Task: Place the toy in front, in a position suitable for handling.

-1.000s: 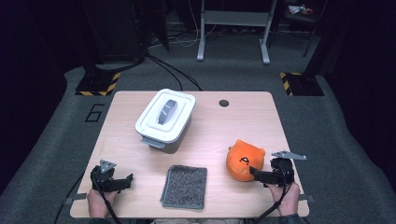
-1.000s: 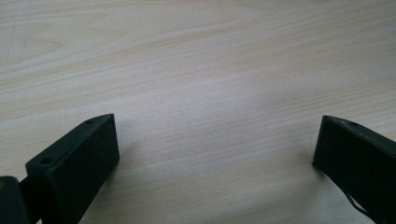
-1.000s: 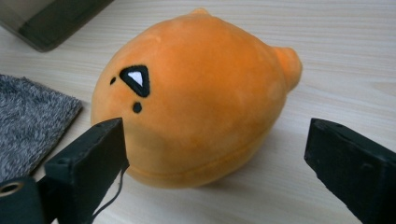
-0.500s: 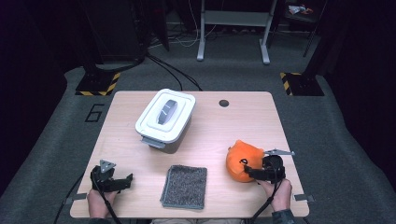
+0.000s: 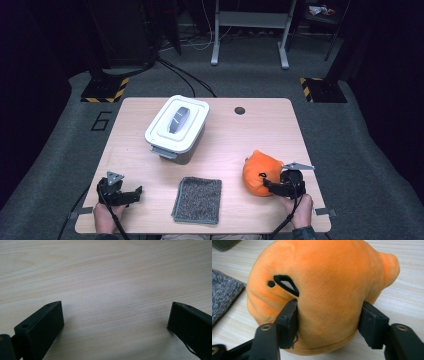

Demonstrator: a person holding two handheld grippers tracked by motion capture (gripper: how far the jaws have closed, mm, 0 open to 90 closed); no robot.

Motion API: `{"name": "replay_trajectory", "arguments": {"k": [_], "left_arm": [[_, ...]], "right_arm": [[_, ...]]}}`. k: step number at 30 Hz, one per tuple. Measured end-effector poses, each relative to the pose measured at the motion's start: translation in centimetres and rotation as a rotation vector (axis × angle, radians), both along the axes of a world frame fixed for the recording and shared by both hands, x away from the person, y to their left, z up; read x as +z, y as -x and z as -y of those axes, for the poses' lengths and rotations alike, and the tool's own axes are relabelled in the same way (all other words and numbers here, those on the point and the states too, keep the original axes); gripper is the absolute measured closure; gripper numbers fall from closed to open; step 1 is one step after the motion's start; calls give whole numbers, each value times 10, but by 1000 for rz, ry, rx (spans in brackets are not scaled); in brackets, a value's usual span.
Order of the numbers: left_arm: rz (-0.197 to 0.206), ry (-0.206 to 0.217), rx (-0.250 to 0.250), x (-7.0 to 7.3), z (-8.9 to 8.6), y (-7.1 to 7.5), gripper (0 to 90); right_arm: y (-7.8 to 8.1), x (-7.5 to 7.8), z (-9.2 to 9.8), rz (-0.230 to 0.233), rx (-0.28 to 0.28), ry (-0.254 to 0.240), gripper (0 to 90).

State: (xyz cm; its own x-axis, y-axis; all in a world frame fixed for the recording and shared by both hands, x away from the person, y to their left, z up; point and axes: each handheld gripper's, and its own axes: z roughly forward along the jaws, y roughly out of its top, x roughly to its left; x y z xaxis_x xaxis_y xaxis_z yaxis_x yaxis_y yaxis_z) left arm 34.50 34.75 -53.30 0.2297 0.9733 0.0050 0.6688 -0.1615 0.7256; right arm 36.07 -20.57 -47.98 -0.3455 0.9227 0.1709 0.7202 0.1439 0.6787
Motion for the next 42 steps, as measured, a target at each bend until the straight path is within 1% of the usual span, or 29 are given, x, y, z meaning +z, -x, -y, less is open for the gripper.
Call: {"name": "replay_trajectory", "arguments": {"k": [2,4,5,8,11,15,18,22,24,25,28,29,32,35,36,38,42], "left_arm": [[3,5,3,0,0,0,0],[0,-1,0,0,0,0,0],[0,0,1,0,0,0,0],[1,1,1,0,0,0,3],[3,-1,2,0,0,0,4],[3,-1,3,0,0,0,5],[4,-3,3,0,0,0,7],[5,-2,3,0,0,0,7],[4,-2,4,0,0,0,7],[4,-3,3,0,0,0,7],[4,-3,4,0,0,0,7],[4,-2,4,0,0,0,7],[4,-1,6,0,0,0,7],[4,-1,7,0,0,0,7],[4,-1,7,0,0,0,7],[4,-1,7,0,0,0,7],[4,-1,7,0,0,0,7]], "right_arm": [[1,0,0,5,4,1,431],[2,0,0,24,13,6,471],[2,0,0,24,13,6,471],[4,1,2,52,28,3,505],[5,2,3,77,45,-14,536],[6,5,4,98,55,-31,561],[7,7,4,112,71,-32,575],[7,12,2,133,91,-8,579],[7,15,1,135,99,-9,579],[6,16,1,146,110,2,579],[4,19,0,153,113,13,580],[3,20,0,153,124,15,581],[1,23,0,162,132,8,583],[-2,28,0,181,145,-3,583],[-3,29,0,188,150,4,583],[-5,32,-1,200,154,1,583],[-12,39,-3,225,185,-7,583]]}}
